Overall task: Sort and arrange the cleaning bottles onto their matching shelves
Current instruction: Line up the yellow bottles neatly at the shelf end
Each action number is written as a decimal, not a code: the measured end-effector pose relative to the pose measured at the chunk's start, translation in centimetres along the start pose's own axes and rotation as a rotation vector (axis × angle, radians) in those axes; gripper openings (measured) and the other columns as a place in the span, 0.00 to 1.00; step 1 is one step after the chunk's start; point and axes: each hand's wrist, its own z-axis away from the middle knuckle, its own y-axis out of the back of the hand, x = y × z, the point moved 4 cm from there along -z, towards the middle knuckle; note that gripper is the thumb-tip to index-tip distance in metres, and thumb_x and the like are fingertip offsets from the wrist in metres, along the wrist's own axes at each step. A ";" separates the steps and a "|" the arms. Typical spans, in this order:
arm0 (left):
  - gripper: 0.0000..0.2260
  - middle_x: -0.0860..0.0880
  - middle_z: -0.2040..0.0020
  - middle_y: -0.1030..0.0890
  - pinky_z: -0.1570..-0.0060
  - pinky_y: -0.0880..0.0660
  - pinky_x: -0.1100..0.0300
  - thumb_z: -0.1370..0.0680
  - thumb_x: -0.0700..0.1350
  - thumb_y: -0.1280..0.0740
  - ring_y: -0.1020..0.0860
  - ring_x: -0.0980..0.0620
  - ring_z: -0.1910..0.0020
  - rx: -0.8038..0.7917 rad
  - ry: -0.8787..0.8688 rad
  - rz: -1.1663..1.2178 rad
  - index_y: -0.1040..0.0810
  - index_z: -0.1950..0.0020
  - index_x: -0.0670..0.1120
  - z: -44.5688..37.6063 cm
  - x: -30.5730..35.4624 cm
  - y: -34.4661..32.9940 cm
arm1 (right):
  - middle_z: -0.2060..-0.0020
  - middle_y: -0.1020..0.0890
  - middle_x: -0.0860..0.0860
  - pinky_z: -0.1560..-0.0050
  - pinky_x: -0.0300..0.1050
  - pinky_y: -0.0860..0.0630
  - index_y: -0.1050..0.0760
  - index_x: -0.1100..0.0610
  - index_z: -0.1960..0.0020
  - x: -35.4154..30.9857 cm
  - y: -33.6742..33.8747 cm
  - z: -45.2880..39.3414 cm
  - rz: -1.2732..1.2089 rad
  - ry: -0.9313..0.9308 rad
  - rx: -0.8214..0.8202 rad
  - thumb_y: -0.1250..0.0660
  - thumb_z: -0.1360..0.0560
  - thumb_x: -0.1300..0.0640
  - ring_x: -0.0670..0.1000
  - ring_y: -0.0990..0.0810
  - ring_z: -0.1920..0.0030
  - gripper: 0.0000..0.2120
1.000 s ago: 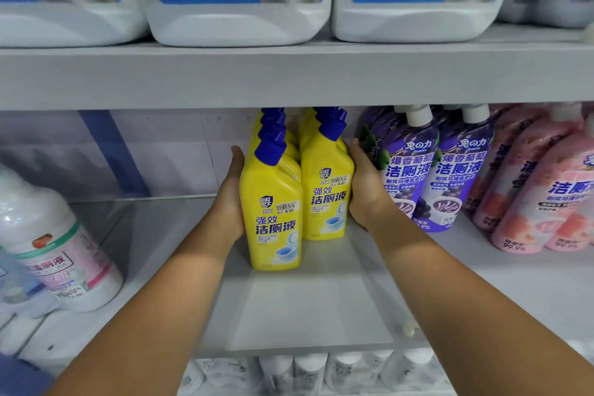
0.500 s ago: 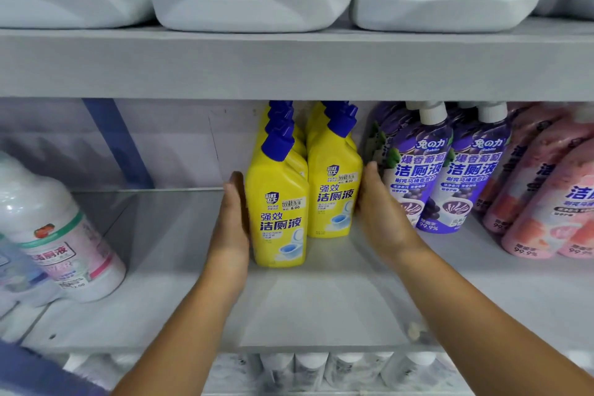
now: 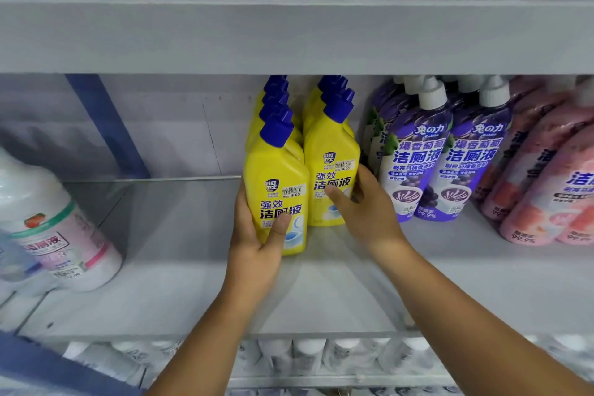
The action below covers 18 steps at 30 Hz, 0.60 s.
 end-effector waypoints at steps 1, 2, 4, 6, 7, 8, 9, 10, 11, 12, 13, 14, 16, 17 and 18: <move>0.34 0.58 0.36 0.20 0.52 0.25 0.74 0.26 0.54 0.31 0.19 0.65 0.44 0.003 -0.001 -0.001 0.37 0.21 0.53 0.1 0.0 -0.1 | 0.45 0.14 0.45 0.43 0.40 0.20 0.24 0.52 0.35 0.0 0.0 0.0 0.000 -0.001 -0.002 0.25 0.24 0.57 0.43 0.16 0.45 0.18; 0.33 0.58 0.36 0.20 0.52 0.24 0.74 0.26 0.55 0.31 0.19 0.64 0.44 0.004 0.002 -0.002 0.36 0.22 0.53 0.2 0.0 0.0 | 0.45 0.14 0.44 0.44 0.39 0.21 0.24 0.52 0.35 -0.1 0.0 0.1 -0.005 -0.003 -0.002 0.25 0.24 0.57 0.42 0.16 0.45 0.19; 0.32 0.58 0.37 0.19 0.51 0.23 0.72 0.26 0.55 0.31 0.18 0.63 0.44 0.010 0.013 -0.002 0.34 0.23 0.53 0.2 -0.3 0.2 | 0.45 0.14 0.44 0.45 0.35 0.21 0.24 0.52 0.34 -0.2 0.1 0.2 -0.011 -0.008 -0.001 0.26 0.23 0.57 0.41 0.16 0.45 0.19; 0.31 0.57 0.38 0.18 0.48 0.21 0.66 0.26 0.55 0.30 0.17 0.60 0.43 0.018 0.017 -0.005 0.33 0.24 0.53 0.0 -0.7 0.5 | 0.45 0.14 0.43 0.47 0.34 0.20 0.24 0.51 0.35 -0.2 0.1 0.1 -0.010 -0.012 0.002 0.26 0.23 0.56 0.41 0.16 0.45 0.18; 0.30 0.57 0.38 0.18 0.46 0.20 0.63 0.26 0.54 0.29 0.17 0.58 0.42 0.022 0.019 -0.007 0.32 0.25 0.53 -0.1 -0.9 0.6 | 0.45 0.14 0.43 0.48 0.33 0.21 0.24 0.51 0.35 -0.2 0.2 0.1 -0.002 -0.011 0.003 0.26 0.23 0.56 0.41 0.16 0.46 0.18; 0.30 0.56 0.38 0.18 0.45 0.19 0.61 0.26 0.55 0.29 0.17 0.58 0.42 0.027 0.018 -0.009 0.32 0.25 0.53 -0.1 -1.0 0.7 | 0.45 0.14 0.43 0.49 0.32 0.21 0.24 0.50 0.36 -0.3 0.1 0.1 0.002 -0.011 0.002 0.26 0.23 0.56 0.41 0.16 0.46 0.17; 0.30 0.56 0.38 0.18 0.44 0.19 0.59 0.26 0.55 0.29 0.17 0.57 0.42 0.032 0.016 -0.007 0.32 0.25 0.52 -0.1 -1.1 0.7 | 0.45 0.14 0.43 0.50 0.31 0.21 0.23 0.51 0.35 -0.3 0.2 0.1 0.010 -0.013 -0.002 0.26 0.23 0.56 0.40 0.16 0.46 0.17; 0.30 0.56 0.37 0.18 0.44 0.19 0.58 0.26 0.55 0.29 0.17 0.57 0.42 0.033 0.012 -0.002 0.32 0.25 0.52 -0.1 -1.2 0.8 | 0.46 0.14 0.43 0.50 0.32 0.21 0.24 0.51 0.35 -0.3 0.2 0.1 0.010 -0.022 -0.003 0.26 0.23 0.55 0.40 0.16 0.47 0.17; 0.30 0.56 0.37 0.18 0.44 0.19 0.56 0.26 0.55 0.29 0.17 0.56 0.41 0.030 0.010 0.003 0.31 0.25 0.53 -0.1 -1.2 0.7 | 0.46 0.14 0.43 0.49 0.32 0.21 0.23 0.51 0.35 -0.2 0.2 0.1 0.022 -0.030 -0.004 0.26 0.23 0.55 0.40 0.16 0.47 0.17; 0.30 0.56 0.37 0.17 0.43 0.19 0.54 0.26 0.55 0.29 0.17 0.55 0.41 0.024 0.008 0.006 0.31 0.25 0.53 -0.1 -1.3 0.7 | 0.46 0.14 0.44 0.49 0.33 0.21 0.23 0.52 0.36 -0.3 0.2 0.2 0.037 -0.033 -0.005 0.26 0.23 0.54 0.41 0.16 0.47 0.17; 0.29 0.56 0.38 0.17 0.43 0.20 0.53 0.26 0.54 0.29 0.17 0.55 0.41 0.025 0.010 0.009 0.31 0.25 0.53 -0.1 -1.3 0.7 | 0.47 0.14 0.44 0.48 0.34 0.21 0.23 0.52 0.36 -0.3 0.3 0.2 0.061 -0.037 0.001 0.26 0.23 0.53 0.41 0.16 0.47 0.17; 0.29 0.56 0.38 0.17 0.42 0.20 0.52 0.26 0.54 0.28 0.17 0.55 0.41 0.029 0.014 0.005 0.31 0.26 0.52 -0.2 -1.4 0.8 | 0.47 0.14 0.44 0.48 0.35 0.21 0.23 0.52 0.36 -0.2 0.4 0.3 0.078 -0.050 0.006 0.26 0.23 0.53 0.42 0.16 0.48 0.16; 0.29 0.56 0.38 0.17 0.42 0.20 0.51 0.25 0.54 0.27 0.17 0.55 0.41 0.025 0.012 0.010 0.31 0.26 0.52 -0.3 -1.4 0.8 | 0.48 0.14 0.44 0.48 0.35 0.21 0.22 0.52 0.37 -0.2 0.4 0.4 0.096 -0.069 0.011 0.27 0.22 0.53 0.42 0.16 0.48 0.15; 0.29 0.56 0.38 0.17 0.42 0.20 0.51 0.26 0.55 0.26 0.17 0.55 0.41 0.017 0.010 0.018 0.30 0.26 0.52 -0.3 -1.3 0.9 | 0.48 0.14 0.44 0.49 0.33 0.22 0.22 0.51 0.37 -0.3 0.4 0.6 0.099 -0.076 0.011 0.27 0.22 0.54 0.42 0.16 0.48 0.14; 0.29 0.56 0.38 0.17 0.42 0.20 0.52 0.26 0.55 0.25 0.17 0.55 0.41 0.010 0.009 0.026 0.30 0.27 0.52 -0.3 -1.3 1.0 | 0.47 0.14 0.45 0.49 0.32 0.21 0.23 0.52 0.37 -0.5 0.5 0.8 0.082 -0.087 0.018 0.28 0.21 0.55 0.42 0.15 0.49 0.14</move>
